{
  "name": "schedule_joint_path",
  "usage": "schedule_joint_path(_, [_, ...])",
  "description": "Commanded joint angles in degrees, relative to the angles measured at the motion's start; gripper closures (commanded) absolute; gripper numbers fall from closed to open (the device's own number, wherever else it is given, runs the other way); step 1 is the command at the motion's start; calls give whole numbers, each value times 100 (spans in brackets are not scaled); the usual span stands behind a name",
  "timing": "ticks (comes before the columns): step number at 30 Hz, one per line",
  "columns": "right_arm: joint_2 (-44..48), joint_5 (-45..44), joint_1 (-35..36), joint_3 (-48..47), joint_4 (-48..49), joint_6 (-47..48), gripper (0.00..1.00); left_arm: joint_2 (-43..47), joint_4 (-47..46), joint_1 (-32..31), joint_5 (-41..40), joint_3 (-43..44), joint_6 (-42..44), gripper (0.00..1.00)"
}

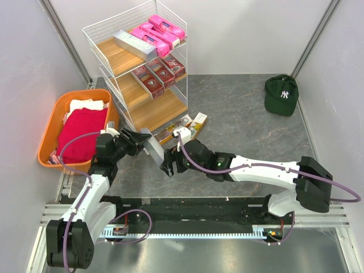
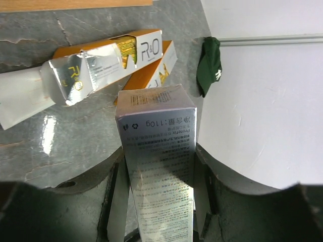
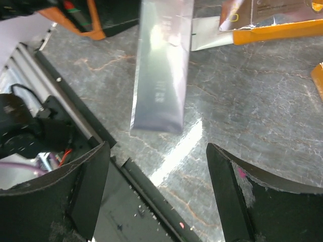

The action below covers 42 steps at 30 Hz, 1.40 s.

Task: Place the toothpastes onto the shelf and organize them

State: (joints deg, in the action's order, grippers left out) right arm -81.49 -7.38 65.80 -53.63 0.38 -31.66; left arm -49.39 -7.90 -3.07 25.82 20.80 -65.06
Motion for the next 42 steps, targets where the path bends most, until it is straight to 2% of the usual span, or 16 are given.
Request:
schedule_joint_path(1, [-331, -413, 56, -464, 278, 125, 15, 131, -493, 26, 247, 65, -341, 77])
schedule_joint_path(4, [-420, -651, 47, -552, 313, 221, 15, 122, -572, 35, 309, 39, -367, 78])
schedule_joint_path(10, [-665, -537, 47, -649, 603, 169, 19, 105, -669, 35, 388, 21, -402, 78])
schedule_joint_path(13, [-745, -423, 56, -754, 568, 151, 28, 157, -721, 35, 371, -23, -464, 78])
schedule_joint_path(14, [-754, -396, 56, -763, 568, 134, 39, 183, -730, 43, 371, -23, -473, 78])
schedule_joint_path(15, [-737, -387, 47, -763, 551, 125, 44, 201, -739, 43, 327, -32, -499, 78])
schedule_joint_path(20, [-570, -405, 30, -781, 463, 107, 62, 307, -757, 78, 292, -41, -534, 75])
schedule_joint_path(23, [-482, -370, -14, -833, 401, 107, 65, 342, -757, 87, 318, 3, -508, 55])
schedule_joint_path(24, [-464, -309, -41, -860, 366, 116, 65, 333, -748, 105, 335, 21, -464, 32])
schedule_joint_path(25, [-447, -256, -50, -886, 357, 99, 66, 333, -704, 105, 362, 73, -438, 23])
schedule_joint_path(27, [-438, 6, -164, -948, 296, 20, 66, 333, -468, 122, 379, 178, -316, 14])
schedule_joint_path(32, [-227, 535, -567, -957, 243, -130, 67, 482, 86, 140, 353, 574, 63, 10])
schedule_joint_path(36, [63, 720, -849, -948, 146, -165, 67, 649, 754, 140, 46, 1109, 860, 10])
schedule_joint_path(42, [440, 1668, -1508, -930, 6, -323, 67, 904, 2063, 140, -489, 1979, 1996, 10])
